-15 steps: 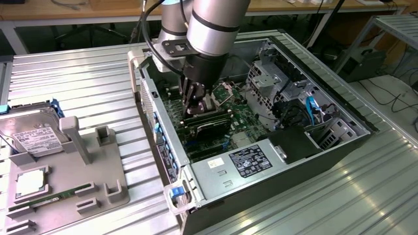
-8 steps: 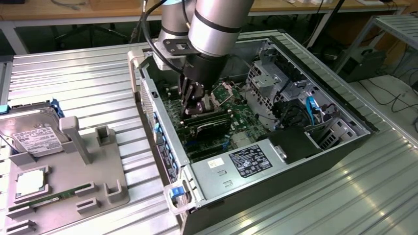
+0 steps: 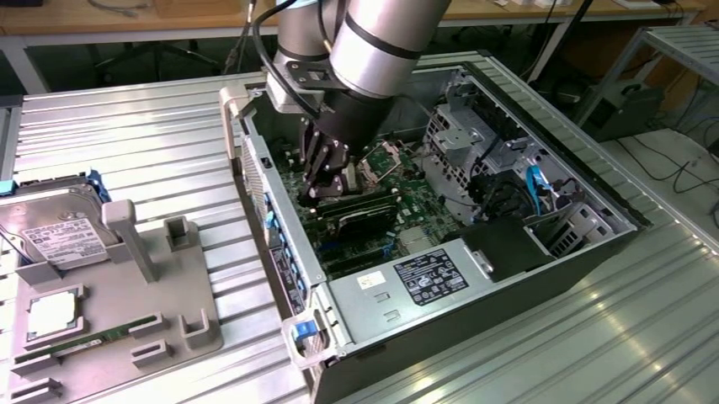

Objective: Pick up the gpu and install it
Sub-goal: 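Press down on the gpu until it lock into place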

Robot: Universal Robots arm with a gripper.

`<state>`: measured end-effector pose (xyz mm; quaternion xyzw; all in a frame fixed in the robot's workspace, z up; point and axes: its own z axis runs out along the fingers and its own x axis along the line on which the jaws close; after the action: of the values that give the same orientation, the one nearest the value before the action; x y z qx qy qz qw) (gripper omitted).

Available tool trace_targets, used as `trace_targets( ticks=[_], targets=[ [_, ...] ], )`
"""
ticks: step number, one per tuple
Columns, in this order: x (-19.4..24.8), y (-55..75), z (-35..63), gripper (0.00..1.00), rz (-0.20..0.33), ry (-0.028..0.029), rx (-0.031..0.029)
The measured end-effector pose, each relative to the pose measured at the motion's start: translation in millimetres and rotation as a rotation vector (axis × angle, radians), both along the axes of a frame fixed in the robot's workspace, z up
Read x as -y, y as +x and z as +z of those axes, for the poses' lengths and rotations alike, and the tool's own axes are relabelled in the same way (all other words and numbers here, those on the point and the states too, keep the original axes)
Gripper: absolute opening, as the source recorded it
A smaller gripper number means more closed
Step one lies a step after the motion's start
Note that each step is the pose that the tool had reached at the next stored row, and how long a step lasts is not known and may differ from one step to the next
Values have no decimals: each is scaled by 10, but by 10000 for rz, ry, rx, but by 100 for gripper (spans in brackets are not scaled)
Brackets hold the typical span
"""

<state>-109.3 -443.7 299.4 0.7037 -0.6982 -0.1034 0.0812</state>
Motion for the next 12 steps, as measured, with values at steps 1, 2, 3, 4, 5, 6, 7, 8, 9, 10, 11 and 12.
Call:
trace_targets(
  ticks=[1,2,3,4,5,6,7,8,9,10,11,12],
  targets=[
    [2,-1,-1,11,-2,1,-14],
    [4,-1,-1,11,-2,2,-14],
    [6,-1,-2,11,-2,2,-15],
    [12,-1,-1,11,0,1,-15],
    [25,-1,-1,11,1,1,-15],
    [41,-1,-2,11,0,2,-14],
    [55,-2,-1,11,0,1,-15],
    [55,-6,-2,11,-2,2,-16],
    [55,-12,-2,11,-1,2,-17],
    [55,-20,-2,11,-1,3,-23],
    [55,-26,-2,11,0,2,-44],
    [56,-32,-2,11,-1,2,-63]
  ],
)
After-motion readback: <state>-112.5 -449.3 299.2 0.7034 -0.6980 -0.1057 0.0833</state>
